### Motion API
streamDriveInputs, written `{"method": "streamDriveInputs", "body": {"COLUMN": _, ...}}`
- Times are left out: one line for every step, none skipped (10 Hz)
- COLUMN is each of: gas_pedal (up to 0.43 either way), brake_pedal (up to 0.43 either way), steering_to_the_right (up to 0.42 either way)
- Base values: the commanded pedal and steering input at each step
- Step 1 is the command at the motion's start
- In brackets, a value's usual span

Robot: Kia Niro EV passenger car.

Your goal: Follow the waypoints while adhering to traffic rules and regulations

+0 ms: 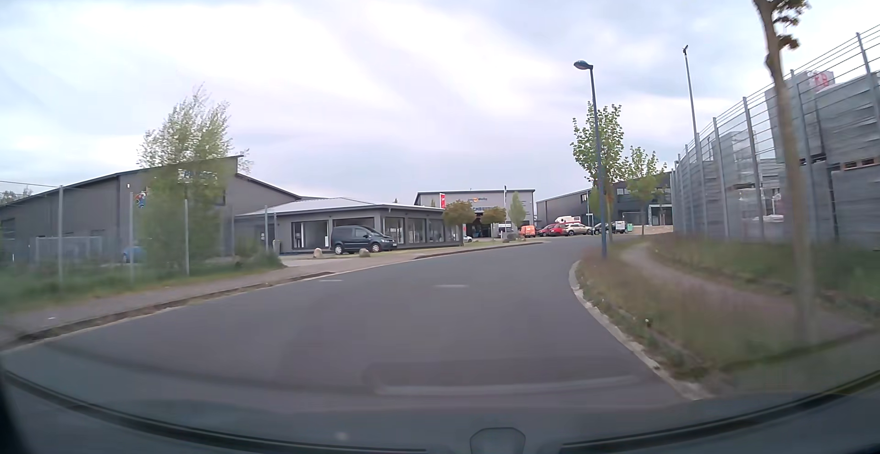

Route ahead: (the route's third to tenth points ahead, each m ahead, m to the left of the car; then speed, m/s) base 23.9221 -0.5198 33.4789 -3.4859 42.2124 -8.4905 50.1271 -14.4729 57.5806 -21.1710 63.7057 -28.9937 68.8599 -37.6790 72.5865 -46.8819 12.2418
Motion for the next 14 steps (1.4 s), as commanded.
{"method": "streamDriveInputs", "body": {"gas_pedal": 0.11, "brake_pedal": 0.0, "steering_to_the_right": 0.048}}
{"method": "streamDriveInputs", "body": {"gas_pedal": 0.11, "brake_pedal": 0.0, "steering_to_the_right": 0.049}}
{"method": "streamDriveInputs", "body": {"gas_pedal": 0.11, "brake_pedal": 0.0, "steering_to_the_right": 0.05}}
{"method": "streamDriveInputs", "body": {"gas_pedal": 0.11, "brake_pedal": 0.0, "steering_to_the_right": 0.05}}
{"method": "streamDriveInputs", "body": {"gas_pedal": 0.11, "brake_pedal": 0.0, "steering_to_the_right": 0.051}}
{"method": "streamDriveInputs", "body": {"gas_pedal": 0.11, "brake_pedal": 0.0, "steering_to_the_right": 0.052}}
{"method": "streamDriveInputs", "body": {"gas_pedal": 0.11, "brake_pedal": 0.0, "steering_to_the_right": 0.056}}
{"method": "streamDriveInputs", "body": {"gas_pedal": 0.11, "brake_pedal": 0.0, "steering_to_the_right": 0.058}}
{"method": "streamDriveInputs", "body": {"gas_pedal": 0.11, "brake_pedal": 0.0, "steering_to_the_right": 0.06}}
{"method": "streamDriveInputs", "body": {"gas_pedal": 0.11, "brake_pedal": 0.0, "steering_to_the_right": 0.06}}
{"method": "streamDriveInputs", "body": {"gas_pedal": 0.11, "brake_pedal": 0.0, "steering_to_the_right": 0.061}}
{"method": "streamDriveInputs", "body": {"gas_pedal": 0.11, "brake_pedal": 0.0, "steering_to_the_right": 0.062}}
{"method": "streamDriveInputs", "body": {"gas_pedal": 0.11, "brake_pedal": 0.0, "steering_to_the_right": 0.064}}
{"method": "streamDriveInputs", "body": {"gas_pedal": 0.11, "brake_pedal": 0.0, "steering_to_the_right": 0.065}}
